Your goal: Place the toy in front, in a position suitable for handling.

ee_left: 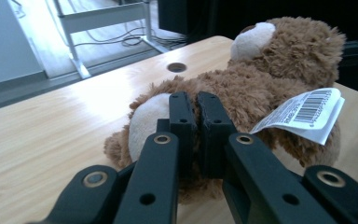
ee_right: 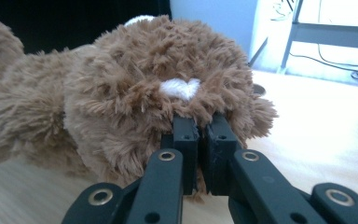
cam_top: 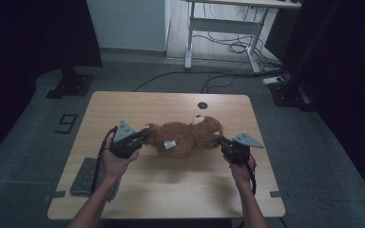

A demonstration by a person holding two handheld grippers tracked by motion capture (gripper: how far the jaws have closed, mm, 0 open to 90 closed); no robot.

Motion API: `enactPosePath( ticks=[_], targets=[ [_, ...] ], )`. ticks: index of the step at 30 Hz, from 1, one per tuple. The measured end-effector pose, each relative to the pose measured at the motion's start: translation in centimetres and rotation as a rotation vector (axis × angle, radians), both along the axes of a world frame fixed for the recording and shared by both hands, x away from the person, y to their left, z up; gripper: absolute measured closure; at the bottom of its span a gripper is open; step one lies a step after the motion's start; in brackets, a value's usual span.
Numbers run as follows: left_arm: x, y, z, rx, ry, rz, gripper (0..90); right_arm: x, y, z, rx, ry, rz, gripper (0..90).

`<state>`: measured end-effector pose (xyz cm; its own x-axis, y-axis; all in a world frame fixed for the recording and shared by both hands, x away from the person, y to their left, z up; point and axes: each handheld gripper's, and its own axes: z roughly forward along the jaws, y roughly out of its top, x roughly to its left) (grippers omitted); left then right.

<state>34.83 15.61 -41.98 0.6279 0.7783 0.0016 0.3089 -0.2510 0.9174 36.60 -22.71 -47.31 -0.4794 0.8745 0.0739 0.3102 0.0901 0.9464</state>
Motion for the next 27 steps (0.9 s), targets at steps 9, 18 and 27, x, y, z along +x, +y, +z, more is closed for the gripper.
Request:
enactPosePath(
  ticks=[9, 18, 27],
  targets=[
    [-0.5, -1.2, -2.5, 0.010, 0.051, -0.025, 85.0, 0.2, -2.5, -4.5, 0.020, 0.130, -0.036, 84.8],
    [1.0, -0.1, -5.0, 0.006, 0.147, 0.016, 84.7, 0.7, -1.4, -5.7, -0.003, 0.154, -0.043, 84.8],
    [0.8, 0.3, -5.5, 0.013, 0.181, -0.008, 74.4, 0.4, -1.7, -5.8, 0.008, 0.154, -0.034, 83.5]
  ],
)
